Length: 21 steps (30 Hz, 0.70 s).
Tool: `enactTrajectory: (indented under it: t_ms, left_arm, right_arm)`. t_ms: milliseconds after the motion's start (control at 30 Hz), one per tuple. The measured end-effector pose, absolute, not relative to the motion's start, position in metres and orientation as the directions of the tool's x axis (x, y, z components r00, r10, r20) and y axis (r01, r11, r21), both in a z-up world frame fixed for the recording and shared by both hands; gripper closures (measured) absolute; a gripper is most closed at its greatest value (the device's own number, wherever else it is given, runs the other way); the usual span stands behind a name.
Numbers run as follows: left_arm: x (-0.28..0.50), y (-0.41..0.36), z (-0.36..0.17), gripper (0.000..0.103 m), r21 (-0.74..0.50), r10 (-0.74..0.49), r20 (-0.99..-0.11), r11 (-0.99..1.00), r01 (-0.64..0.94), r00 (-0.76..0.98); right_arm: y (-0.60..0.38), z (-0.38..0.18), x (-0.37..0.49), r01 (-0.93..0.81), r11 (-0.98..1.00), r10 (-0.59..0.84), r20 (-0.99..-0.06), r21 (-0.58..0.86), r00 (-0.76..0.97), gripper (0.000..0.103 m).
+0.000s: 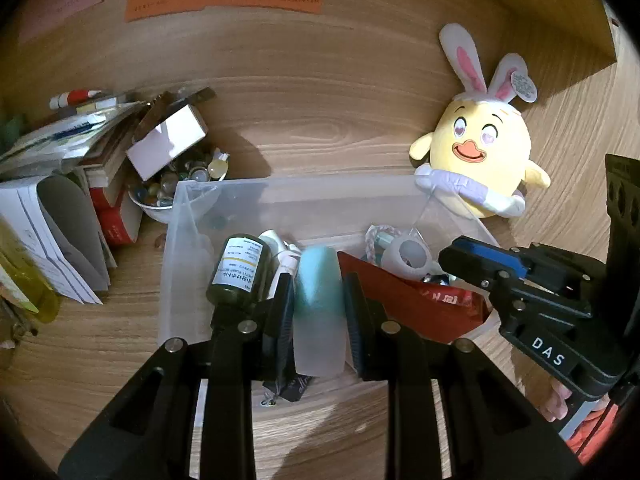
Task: Organize objects
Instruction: 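Carry the bottle and bead into the clear box and open both tools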
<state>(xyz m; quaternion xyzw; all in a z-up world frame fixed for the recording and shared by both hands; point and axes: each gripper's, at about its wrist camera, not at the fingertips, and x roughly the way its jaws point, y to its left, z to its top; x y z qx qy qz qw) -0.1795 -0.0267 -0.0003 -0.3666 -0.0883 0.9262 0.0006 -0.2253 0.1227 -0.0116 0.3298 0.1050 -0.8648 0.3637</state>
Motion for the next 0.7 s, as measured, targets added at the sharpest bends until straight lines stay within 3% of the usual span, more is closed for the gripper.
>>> enactTrajectory:
  t_ms: [300,567,633,700]
  left_arm:
    - [-0.176,-0.025,0.005,0.078,-0.159,0.064,-0.671,-0.986,0.059,-0.739]
    - [-0.159,-0.021,0.018,0.078,-0.156,0.067,-0.644,-0.987,0.045,-0.763]
    - [-0.153,-0.020,0.021,0.078,-0.154,0.067,-0.637,-0.987,0.042,-0.768]
    - [-0.146,-0.019,0.024,0.074,-0.145,0.061,-0.631,-0.989,0.041,-0.774]
  right_arm:
    - [0.123,-0.005,-0.220,0.706,-0.707,-0.562,-0.640,0.043,-0.523,0.080]
    - [0.133,0.010,-0.203,0.712,-0.701,-0.580,-0.610,0.036,-0.540,0.078]
    - [0.135,0.013,-0.198,0.714,-0.699,-0.586,-0.603,0.040,-0.540,0.071]
    - [0.138,0.016,-0.192,0.715,-0.698,-0.592,-0.591,0.037,-0.548,0.057]
